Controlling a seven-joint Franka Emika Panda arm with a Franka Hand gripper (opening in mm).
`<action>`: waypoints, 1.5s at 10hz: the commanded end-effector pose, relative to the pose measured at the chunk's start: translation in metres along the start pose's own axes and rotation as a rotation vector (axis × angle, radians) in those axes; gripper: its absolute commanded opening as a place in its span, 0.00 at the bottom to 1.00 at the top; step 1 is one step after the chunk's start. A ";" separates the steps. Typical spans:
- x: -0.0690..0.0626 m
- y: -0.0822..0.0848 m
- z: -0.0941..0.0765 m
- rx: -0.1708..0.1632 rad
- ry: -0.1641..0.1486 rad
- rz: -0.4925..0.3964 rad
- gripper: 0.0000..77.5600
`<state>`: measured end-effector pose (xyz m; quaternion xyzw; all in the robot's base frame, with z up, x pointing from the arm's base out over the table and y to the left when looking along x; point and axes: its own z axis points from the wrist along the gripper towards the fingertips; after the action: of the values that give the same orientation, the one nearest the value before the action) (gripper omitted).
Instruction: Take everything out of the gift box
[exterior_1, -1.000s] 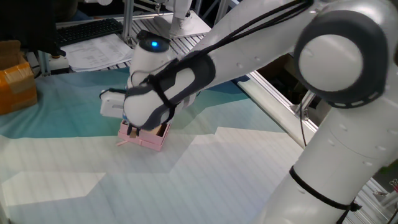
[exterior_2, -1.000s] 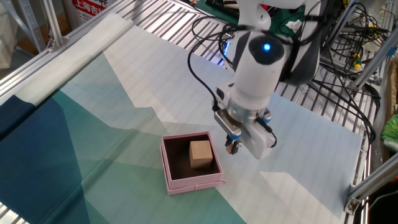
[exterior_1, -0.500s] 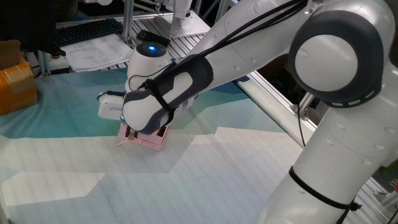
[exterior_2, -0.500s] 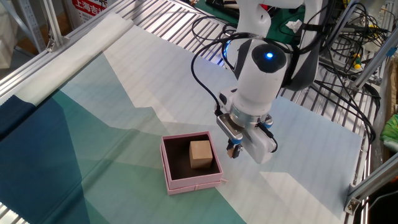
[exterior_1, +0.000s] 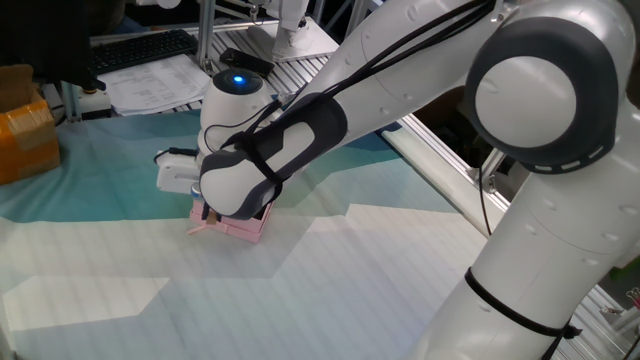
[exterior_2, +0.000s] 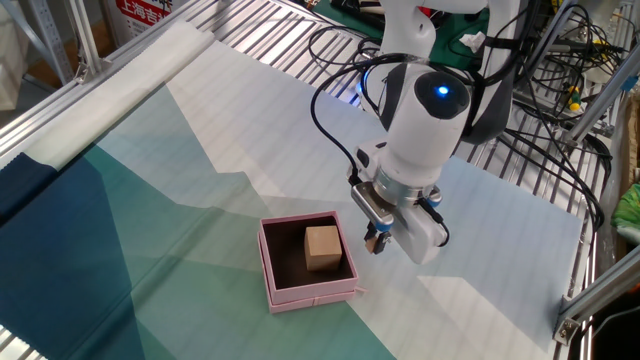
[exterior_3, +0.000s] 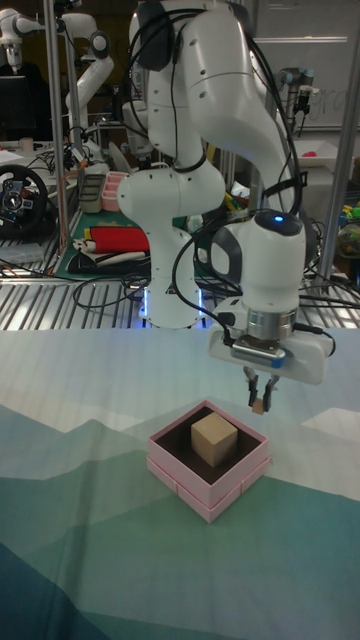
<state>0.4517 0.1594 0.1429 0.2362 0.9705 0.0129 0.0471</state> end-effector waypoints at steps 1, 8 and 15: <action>-0.001 0.001 -0.002 -0.002 0.002 0.003 1.00; -0.001 0.001 -0.002 -0.002 0.002 0.003 1.00; 0.002 0.003 -0.019 -0.003 0.001 0.009 1.00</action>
<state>0.4517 0.1600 0.1442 0.2378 0.9701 0.0135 0.0455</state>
